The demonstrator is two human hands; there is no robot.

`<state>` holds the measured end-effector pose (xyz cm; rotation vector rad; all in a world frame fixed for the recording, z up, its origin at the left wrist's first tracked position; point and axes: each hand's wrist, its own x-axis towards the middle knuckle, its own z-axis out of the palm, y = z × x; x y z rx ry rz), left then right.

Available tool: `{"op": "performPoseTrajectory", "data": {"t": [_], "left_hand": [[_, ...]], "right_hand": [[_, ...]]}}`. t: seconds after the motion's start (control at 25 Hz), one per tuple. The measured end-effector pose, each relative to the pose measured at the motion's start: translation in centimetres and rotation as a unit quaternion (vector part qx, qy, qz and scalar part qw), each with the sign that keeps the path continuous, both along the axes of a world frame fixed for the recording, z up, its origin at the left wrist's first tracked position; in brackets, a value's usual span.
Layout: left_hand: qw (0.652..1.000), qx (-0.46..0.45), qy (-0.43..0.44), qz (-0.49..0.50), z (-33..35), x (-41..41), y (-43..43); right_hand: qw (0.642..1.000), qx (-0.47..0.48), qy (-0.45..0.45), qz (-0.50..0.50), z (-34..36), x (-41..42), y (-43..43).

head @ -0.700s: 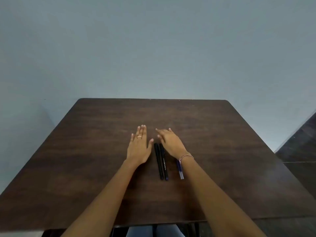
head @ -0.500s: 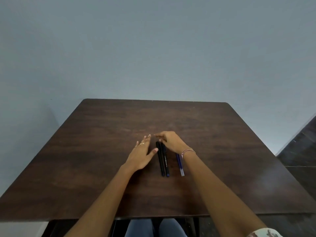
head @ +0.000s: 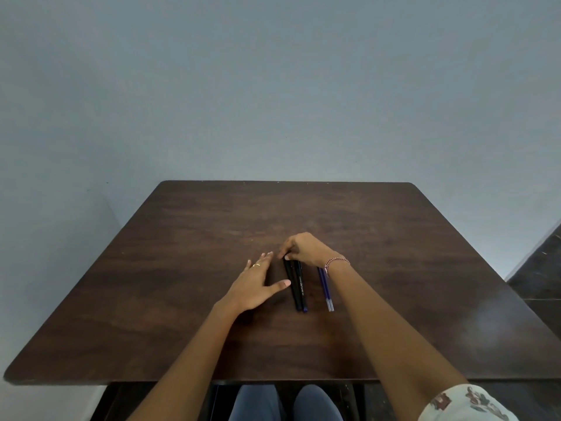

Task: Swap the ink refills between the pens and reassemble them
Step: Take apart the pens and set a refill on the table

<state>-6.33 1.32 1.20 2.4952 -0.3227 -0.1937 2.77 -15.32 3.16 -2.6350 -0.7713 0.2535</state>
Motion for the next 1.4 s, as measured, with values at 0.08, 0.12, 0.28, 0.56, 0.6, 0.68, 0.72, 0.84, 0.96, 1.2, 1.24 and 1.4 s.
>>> {"op": "performPoseTrajectory", "data": {"t": [0.08, 0.12, 0.28, 0.56, 0.6, 0.68, 0.72, 0.84, 0.96, 1.2, 1.24, 1.4], "left_hand": [[1.000, 0.004, 0.005, -0.003, -0.1, 0.0, 0.1], [1.000, 0.006, 0.006, -0.008, -0.2, 0.0, 0.1], [1.000, 0.007, 0.012, -0.025, -0.5, 0.2, 0.4], [0.999, 0.012, 0.010, -0.040, -1.1, 0.4, 0.8], [0.999, 0.011, 0.015, -0.044, -1.0, 0.3, 0.9], [0.998, 0.015, 0.026, -0.053, -0.8, 0.2, 1.1], [0.998, 0.019, 0.031, -0.058, -0.7, 0.1, 1.1], [0.996, 0.034, 0.042, -0.072, -0.3, -0.2, 1.3], [0.997, 0.037, 0.026, -0.065, -0.4, -0.3, 1.3], [0.999, 0.014, 0.017, -0.043, -0.4, -0.9, 1.3], [0.999, 0.010, 0.012, -0.038, -0.5, -0.9, 1.4], [0.999, 0.003, -0.032, -0.025, -0.6, -1.3, 1.2]], "right_hand": [[1.000, -0.001, -0.007, 0.003, -0.2, 0.0, 0.1], [1.000, 0.000, -0.010, 0.004, -0.2, 0.0, 0.2], [1.000, 0.012, -0.025, 0.003, -0.6, 0.0, 0.4], [0.999, 0.012, -0.043, -0.024, -1.0, 0.2, 0.7], [0.998, 0.009, -0.045, -0.030, -1.0, 0.2, 0.8], [0.998, 0.001, -0.048, -0.039, -1.1, 0.2, 0.9], [0.998, -0.001, -0.052, -0.044, -1.0, 0.2, 1.0], [0.997, -0.004, -0.052, -0.065, -1.2, 0.1, 1.3], [0.994, -0.009, -0.048, -0.093, -1.4, 0.1, 1.7], [0.992, 0.006, -0.067, -0.112, -0.6, -0.5, 1.6], [0.989, 0.034, -0.068, -0.124, -0.4, -0.5, 1.4], [0.979, 0.124, -0.053, -0.151, 0.7, -1.1, 1.2]]}}
